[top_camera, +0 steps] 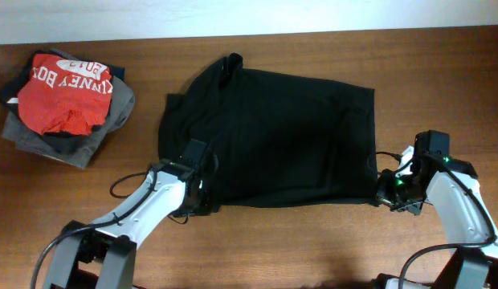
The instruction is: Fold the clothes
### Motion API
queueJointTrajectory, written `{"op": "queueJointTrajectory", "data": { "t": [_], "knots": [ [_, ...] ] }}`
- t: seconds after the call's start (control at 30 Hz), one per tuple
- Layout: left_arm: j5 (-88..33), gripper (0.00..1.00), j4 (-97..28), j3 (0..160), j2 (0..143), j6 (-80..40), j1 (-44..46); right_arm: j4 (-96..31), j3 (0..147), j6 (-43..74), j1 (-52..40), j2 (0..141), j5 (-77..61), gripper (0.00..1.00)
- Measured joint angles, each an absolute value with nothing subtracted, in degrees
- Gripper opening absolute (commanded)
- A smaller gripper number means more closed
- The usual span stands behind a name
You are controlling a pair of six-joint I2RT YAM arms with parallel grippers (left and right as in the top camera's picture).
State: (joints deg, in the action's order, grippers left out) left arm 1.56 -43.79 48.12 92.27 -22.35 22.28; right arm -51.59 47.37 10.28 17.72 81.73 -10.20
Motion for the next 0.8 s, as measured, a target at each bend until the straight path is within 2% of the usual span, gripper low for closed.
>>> {"op": "queueJointTrajectory", "data": {
  "t": [0.27, 0.33, 0.43, 0.6, 0.7, 0.77, 0.8],
  "knots": [
    [3.05, 0.52, -36.99, 43.86, 90.59, -22.52, 22.39, -51.57, 47.37, 10.31, 17.72, 81.73, -10.2, 0.1],
    [3.46, 0.51, -36.73, 43.7, 90.43, -22.55, 22.44, -51.57, 47.37, 10.33, 17.72, 81.73, -10.2, 0.1],
    [3.64, 0.27, -35.81, 43.59, 90.43, -22.59, 22.46, -51.57, 47.37, 10.28, 17.72, 81.73, -10.2, 0.1],
    [4.51, 0.01, -33.65, 43.48, 90.54, -23.07, 22.55, -51.55, 47.37, 10.28, 17.72, 81.73, -10.2, 0.1],
    [4.69, 0.01, -33.3, 43.48, 90.54, -23.31, 22.55, -51.57, 47.37, 10.31, 17.72, 81.73, -10.2, 0.1],
    [4.73, 0.0, -33.39, 43.48, 90.54, -23.35, 22.55, -51.57, 47.37, 10.26, 17.72, 81.73, -10.2, 0.04],
    [4.73, 0.0, -33.39, 43.48, 90.54, -23.35, 22.55, -51.59, 47.37, 10.26, 17.72, 81.73, -10.17, 0.04]
  ]
}}
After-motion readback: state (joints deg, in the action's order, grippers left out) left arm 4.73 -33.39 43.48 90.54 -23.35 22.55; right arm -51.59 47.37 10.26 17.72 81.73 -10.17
